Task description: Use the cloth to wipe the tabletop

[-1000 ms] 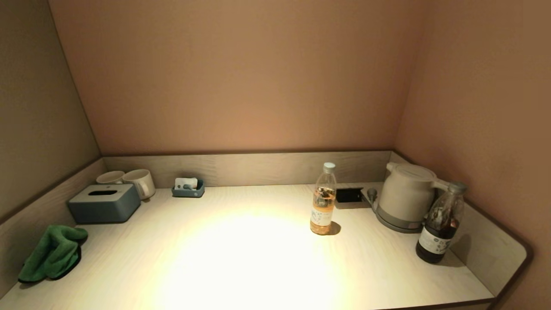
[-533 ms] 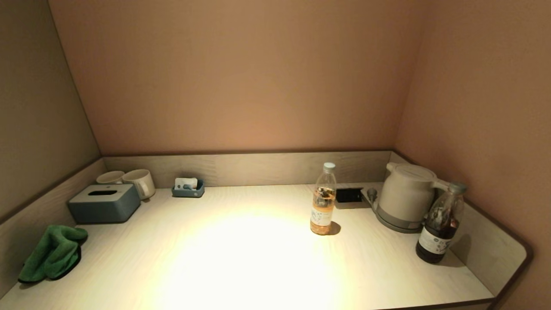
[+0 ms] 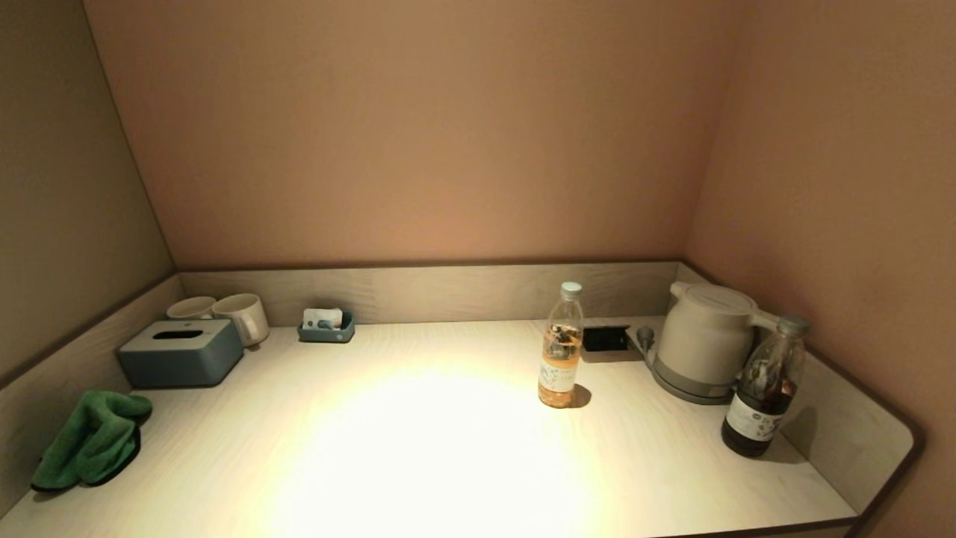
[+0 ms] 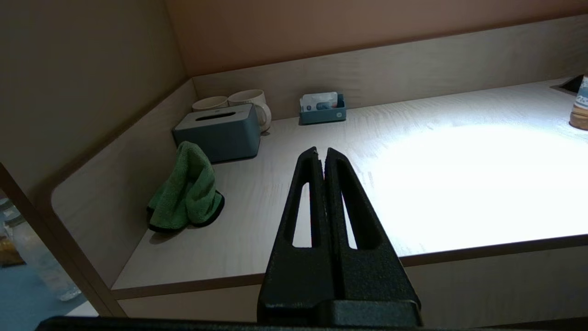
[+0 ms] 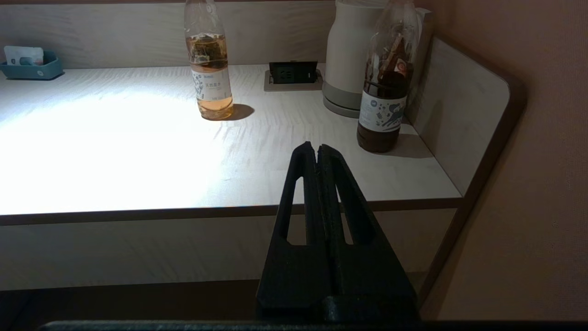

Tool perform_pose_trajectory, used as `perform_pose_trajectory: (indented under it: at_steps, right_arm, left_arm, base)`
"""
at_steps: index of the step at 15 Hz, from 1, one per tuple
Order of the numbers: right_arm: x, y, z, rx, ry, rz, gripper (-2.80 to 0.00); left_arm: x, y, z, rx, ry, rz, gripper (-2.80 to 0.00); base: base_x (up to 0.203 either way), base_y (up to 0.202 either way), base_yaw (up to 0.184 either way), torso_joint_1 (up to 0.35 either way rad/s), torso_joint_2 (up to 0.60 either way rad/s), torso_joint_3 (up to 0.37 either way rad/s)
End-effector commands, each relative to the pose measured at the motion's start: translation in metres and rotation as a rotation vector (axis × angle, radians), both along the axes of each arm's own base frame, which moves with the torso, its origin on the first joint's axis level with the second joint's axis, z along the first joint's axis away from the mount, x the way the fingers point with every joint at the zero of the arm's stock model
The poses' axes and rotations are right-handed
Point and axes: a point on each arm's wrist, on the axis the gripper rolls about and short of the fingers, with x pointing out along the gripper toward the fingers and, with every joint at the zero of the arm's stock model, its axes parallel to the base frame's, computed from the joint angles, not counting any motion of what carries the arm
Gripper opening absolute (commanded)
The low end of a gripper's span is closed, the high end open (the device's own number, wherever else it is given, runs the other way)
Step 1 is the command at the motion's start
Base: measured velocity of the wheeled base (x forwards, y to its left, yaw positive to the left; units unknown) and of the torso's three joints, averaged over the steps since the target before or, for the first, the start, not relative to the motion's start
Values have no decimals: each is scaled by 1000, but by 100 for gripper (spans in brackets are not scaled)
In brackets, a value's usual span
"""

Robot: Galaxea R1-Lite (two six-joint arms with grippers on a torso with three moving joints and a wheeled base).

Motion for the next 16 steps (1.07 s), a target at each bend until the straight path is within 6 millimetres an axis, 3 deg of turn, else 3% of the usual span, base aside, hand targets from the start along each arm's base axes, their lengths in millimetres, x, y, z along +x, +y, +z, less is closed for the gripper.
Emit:
perform_pose_trajectory:
  at_steps: [1, 4, 16]
  right_arm:
    - [0, 0, 0, 0, 1, 1, -280]
    - [0, 0, 0, 0, 1, 1, -280]
    - [0, 0, 0, 0, 1, 1, -280]
  left_arm:
    - [1, 0, -7, -6, 63, 0, -280]
    - [1, 0, -15, -56, 143, 4, -280]
    - [1, 0, -15, -87, 140, 5, -280]
  base:
    - [0, 0, 0, 0, 0, 0]
    - [0, 0, 0, 0, 0, 0]
    - [0, 0, 0, 0, 0, 0]
